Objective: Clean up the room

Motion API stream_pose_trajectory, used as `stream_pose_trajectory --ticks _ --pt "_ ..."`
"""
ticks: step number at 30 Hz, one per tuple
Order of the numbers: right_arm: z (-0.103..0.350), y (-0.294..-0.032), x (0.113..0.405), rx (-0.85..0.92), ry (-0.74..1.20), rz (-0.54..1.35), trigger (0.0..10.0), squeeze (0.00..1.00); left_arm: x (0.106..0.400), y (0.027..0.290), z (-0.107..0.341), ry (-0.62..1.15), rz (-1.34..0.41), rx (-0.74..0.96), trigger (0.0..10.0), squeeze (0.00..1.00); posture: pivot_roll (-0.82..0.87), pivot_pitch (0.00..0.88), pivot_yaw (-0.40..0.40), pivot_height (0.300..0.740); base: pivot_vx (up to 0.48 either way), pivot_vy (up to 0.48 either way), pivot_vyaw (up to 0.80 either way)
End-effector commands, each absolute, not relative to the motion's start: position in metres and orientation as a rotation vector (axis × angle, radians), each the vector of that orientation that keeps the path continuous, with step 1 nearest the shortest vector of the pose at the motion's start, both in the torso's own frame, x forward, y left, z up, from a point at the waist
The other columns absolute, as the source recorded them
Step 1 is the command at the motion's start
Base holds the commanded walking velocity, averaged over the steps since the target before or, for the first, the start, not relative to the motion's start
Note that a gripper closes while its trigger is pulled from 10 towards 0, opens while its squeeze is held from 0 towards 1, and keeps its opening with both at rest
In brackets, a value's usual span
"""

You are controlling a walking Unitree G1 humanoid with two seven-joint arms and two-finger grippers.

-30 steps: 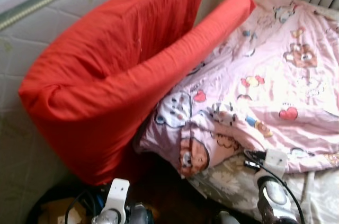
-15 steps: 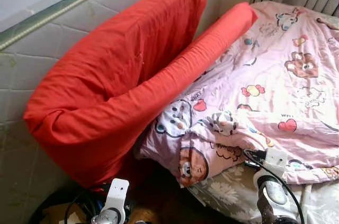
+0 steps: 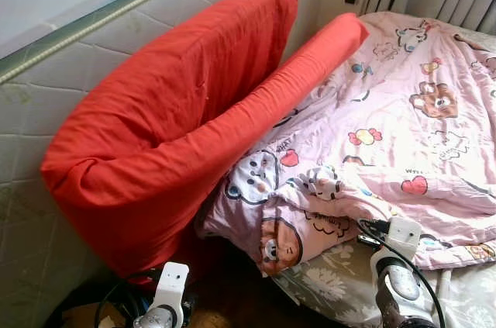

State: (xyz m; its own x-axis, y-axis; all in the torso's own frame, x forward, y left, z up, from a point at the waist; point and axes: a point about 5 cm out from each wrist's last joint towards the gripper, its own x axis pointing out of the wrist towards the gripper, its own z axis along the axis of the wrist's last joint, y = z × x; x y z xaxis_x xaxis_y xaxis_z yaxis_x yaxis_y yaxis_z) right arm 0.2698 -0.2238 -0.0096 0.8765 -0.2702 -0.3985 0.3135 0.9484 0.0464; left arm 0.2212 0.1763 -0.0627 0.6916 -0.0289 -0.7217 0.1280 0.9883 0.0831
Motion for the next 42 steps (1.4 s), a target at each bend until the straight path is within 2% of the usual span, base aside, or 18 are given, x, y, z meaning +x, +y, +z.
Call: stream_pose_trajectory --ticks 1,17,23,30,42 --pt "-0.01 -0.226 0.268 0.114 0.399 -0.321 10.0 0.0 0.213 0.18 -0.068 0.84 -0.085 0.138 10.0 0.0 -0.09 0.139 0.054 0.74 0.0 0.0 0.0" --pt "-0.006 -0.225 0.272 0.111 0.367 -0.331 10.0 0.0 0.211 0.18 -0.069 0.837 -0.097 0.126 10.0 0.0 -0.09 0.121 0.059 0.74 0.0 0.0 0.0" --pt "-0.004 -0.229 0.272 0.105 0.352 -0.354 10.0 0.0 0.21 0.18 -0.069 0.839 -0.1 0.125 10.0 0.0 -0.09 0.118 0.061 0.74 -0.258 0.0 0.0" --pt "-0.003 -0.229 0.272 0.104 0.346 -0.363 10.0 0.0 0.21 0.18 -0.069 0.843 -0.1 0.123 10.0 0.0 -0.09 0.123 0.061 0.74 0.0 0.0 0.0" --pt "0.004 -0.244 0.272 0.062 0.307 -0.469 10.0 0.0 0.209 0.181 -0.07 0.847 -0.098 0.126 10.0 0.0 -0.08 0.128 0.061 0.74 0.0 0.0 0.0"
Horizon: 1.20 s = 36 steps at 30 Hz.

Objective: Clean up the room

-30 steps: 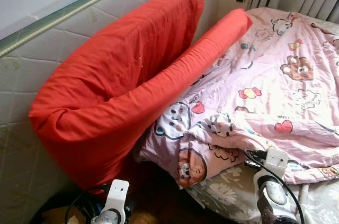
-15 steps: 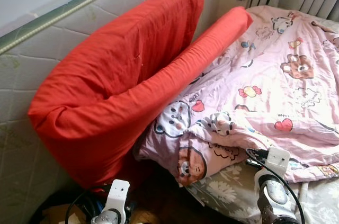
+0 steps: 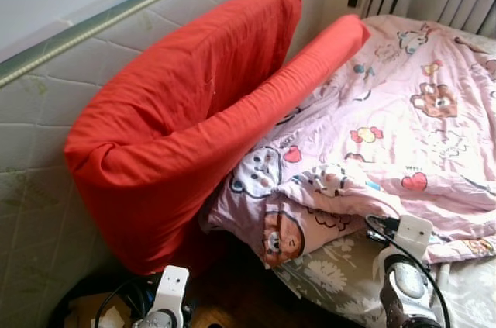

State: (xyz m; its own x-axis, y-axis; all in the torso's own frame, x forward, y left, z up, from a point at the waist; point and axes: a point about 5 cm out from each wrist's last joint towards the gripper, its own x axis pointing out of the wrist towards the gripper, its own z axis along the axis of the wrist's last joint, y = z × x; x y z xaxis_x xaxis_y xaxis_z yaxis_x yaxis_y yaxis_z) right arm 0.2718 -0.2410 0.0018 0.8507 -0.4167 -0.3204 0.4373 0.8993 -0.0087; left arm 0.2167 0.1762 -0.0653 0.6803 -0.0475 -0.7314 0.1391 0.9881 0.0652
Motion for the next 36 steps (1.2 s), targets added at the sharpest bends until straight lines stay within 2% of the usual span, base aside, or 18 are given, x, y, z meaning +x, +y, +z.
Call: stream_pose_trajectory --ticks 1,7,30,36 --pt "0.006 -0.247 0.272 0.056 0.298 -0.489 10.0 0.0 0.209 0.181 -0.069 0.847 -0.098 0.125 10.0 0.0 -0.09 0.129 0.061 0.74 0.0 0.0 0.0" --pt "0.008 -0.25 0.272 0.05 0.29 -0.512 10.0 0.0 0.21 0.181 -0.069 0.844 -0.098 0.124 10.0 0.0 -0.08 0.131 0.062 0.74 0.0 0.0 0.0" --pt "0.01 -0.255 0.272 0.046 0.271 -0.567 10.0 0.0 0.213 0.18 -0.067 0.834 -0.101 0.126 10.0 0.0 -0.08 0.136 0.064 0.74 -0.265 0.0 0.0" --pt "0.021 -0.273 0.27 -0.004 0.215 -0.687 10.0 0.0 0.213 0.18 -0.067 0.833 -0.101 0.126 10.0 0.0 -0.08 0.137 0.064 0.74 -0.284 0.0 0.0"
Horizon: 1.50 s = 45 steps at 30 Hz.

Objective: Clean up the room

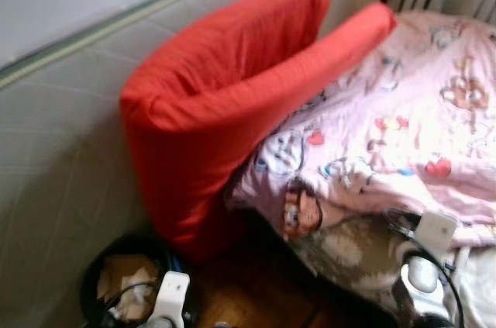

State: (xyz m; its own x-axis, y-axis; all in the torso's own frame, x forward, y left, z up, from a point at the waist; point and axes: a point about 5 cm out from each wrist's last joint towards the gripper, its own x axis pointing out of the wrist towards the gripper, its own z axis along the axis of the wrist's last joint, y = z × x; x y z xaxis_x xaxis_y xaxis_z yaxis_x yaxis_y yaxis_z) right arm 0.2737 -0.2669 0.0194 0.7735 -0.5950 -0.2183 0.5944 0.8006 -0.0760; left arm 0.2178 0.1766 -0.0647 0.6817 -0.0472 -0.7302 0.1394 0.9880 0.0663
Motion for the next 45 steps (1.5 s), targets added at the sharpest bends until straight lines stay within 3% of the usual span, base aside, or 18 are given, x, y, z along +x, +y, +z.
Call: stream_pose_trajectory --ticks 1,17,31,36,44,45 --pt "0.029 -0.278 0.272 -0.046 0.176 -0.705 10.0 0.0 0.213 0.18 -0.067 0.833 -0.101 0.126 10.0 0.0 -0.08 0.138 0.064 0.74 -0.285 0.0 0.0" --pt "0.096 -0.331 0.273 -0.279 -0.138 -0.973 10.0 0.0 0.212 0.182 -0.068 0.84 -0.101 0.13 10.0 0.0 -0.09 0.141 0.068 0.74 -0.285 0.0 0.0" --pt "0.14 -0.31 0.286 -0.342 -0.365 -0.839 10.0 0.0 0.211 0.182 -0.069 0.848 -0.101 0.133 10.0 0.0 -0.1 0.139 0.065 0.74 -0.284 0.0 0.0" --pt "0.129 -0.308 0.279 -0.359 -0.318 -0.823 10.0 0.0 0.21 0.182 -0.069 0.852 -0.101 0.135 10.0 0.0 -0.1 0.134 0.06 0.74 -0.275 0.0 0.0" --pt "0.07 -0.332 0.235 -0.314 0.004 -0.992 10.0 0.0 0.209 0.182 -0.07 0.858 -0.097 0.144 10.0 0.0 -0.1 0.135 0.06 0.74 0.0 0.0 0.0" --pt "0.051 -0.338 0.224 -0.247 0.13 -1.029 10.0 0.0 0.209 0.182 -0.07 0.859 -0.099 0.147 10.0 0.0 -0.11 0.134 0.062 0.74 0.0 0.0 0.0"
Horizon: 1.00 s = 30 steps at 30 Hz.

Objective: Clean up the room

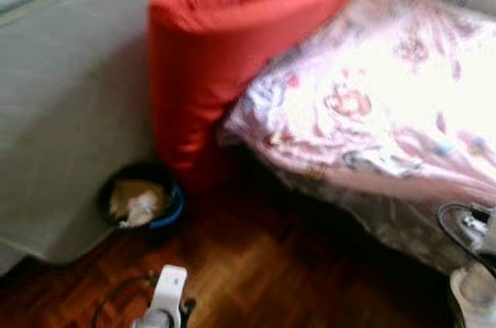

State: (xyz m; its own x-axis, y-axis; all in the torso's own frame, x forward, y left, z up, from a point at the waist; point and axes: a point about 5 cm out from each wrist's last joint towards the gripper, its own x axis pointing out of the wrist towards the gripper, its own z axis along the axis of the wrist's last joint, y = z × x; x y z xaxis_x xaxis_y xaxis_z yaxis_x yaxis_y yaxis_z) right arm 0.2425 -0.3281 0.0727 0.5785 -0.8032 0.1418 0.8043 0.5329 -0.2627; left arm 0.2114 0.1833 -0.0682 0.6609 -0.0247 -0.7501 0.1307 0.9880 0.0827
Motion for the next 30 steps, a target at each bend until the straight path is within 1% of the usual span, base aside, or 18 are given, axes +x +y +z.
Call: stream_pose_trajectory --ticks 1,2,4,5,6,8,9,12,19,26,30 --pt "0.042 -0.339 0.22 -0.211 0.186 -1.037 10.0 0.0 0.209 0.182 -0.07 0.859 -0.101 0.148 10.0 0.0 -0.11 0.134 0.062 0.74 0.0 0.0 0.0" --pt "0.024 -0.336 0.216 -0.189 0.304 -0.99 10.0 0.0 0.21 0.182 -0.07 0.859 -0.104 0.151 10.0 0.0 -0.11 0.133 0.062 0.74 0.0 0.0 0.0" --pt "0.021 -0.335 0.215 -0.185 0.326 -0.979 10.0 0.0 0.21 0.182 -0.07 0.859 -0.104 0.152 10.0 0.0 -0.11 0.133 0.062 0.74 0.0 0.0 0.0" --pt "0.012 -0.331 0.214 -0.179 0.389 -0.943 10.0 0.0 0.21 0.182 -0.07 0.859 -0.104 0.153 10.0 0.0 -0.1 0.135 0.063 0.74 0.0 0.0 0.0" --pt "0.012 -0.331 0.214 -0.179 0.389 -0.943 10.0 0.0 0.21 0.182 -0.07 0.859 -0.104 0.153 10.0 0.0 -0.1 0.135 0.063 0.74 0.0 0.0 0.0" --pt "0.0 -0.327 0.209 -0.146 0.465 -0.936 10.0 0.0 0.21 0.182 -0.069 0.859 -0.103 0.154 10.0 0.0 -0.1 0.136 0.064 0.74 0.0 0.0 0.0" --pt "0.0 -0.327 0.209 -0.146 0.465 -0.936 10.0 0.0 0.21 0.182 -0.069 0.859 -0.103 0.154 10.0 0.0 -0.1 0.136 0.064 0.74 0.0 0.0 0.0" --pt "-0.013 -0.323 0.202 -0.071 0.567 -0.973 10.0 0.0 0.21 0.182 -0.069 0.859 -0.103 0.154 10.0 0.0 -0.1 0.136 0.064 0.74 0.0 0.0 0.0" --pt "-0.016 -0.324 0.198 -0.062 0.579 -0.984 10.0 0.0 0.21 0.183 -0.069 0.858 -0.102 0.153 10.0 0.0 -0.1 0.138 0.063 0.74 0.0 0.0 0.0" --pt "-0.014 -0.335 0.19 -0.099 0.579 -1.058 10.0 0.0 0.21 0.183 -0.069 0.858 -0.104 0.154 10.0 0.0 -0.1 0.138 0.063 0.74 0.0 0.0 0.0" --pt "-0.016 -0.332 0.191 -0.063 0.586 -1.047 10.0 0.0 0.21 0.183 -0.069 0.858 -0.104 0.155 10.0 0.0 -0.1 0.138 0.064 0.74 0.0 0.0 0.0"
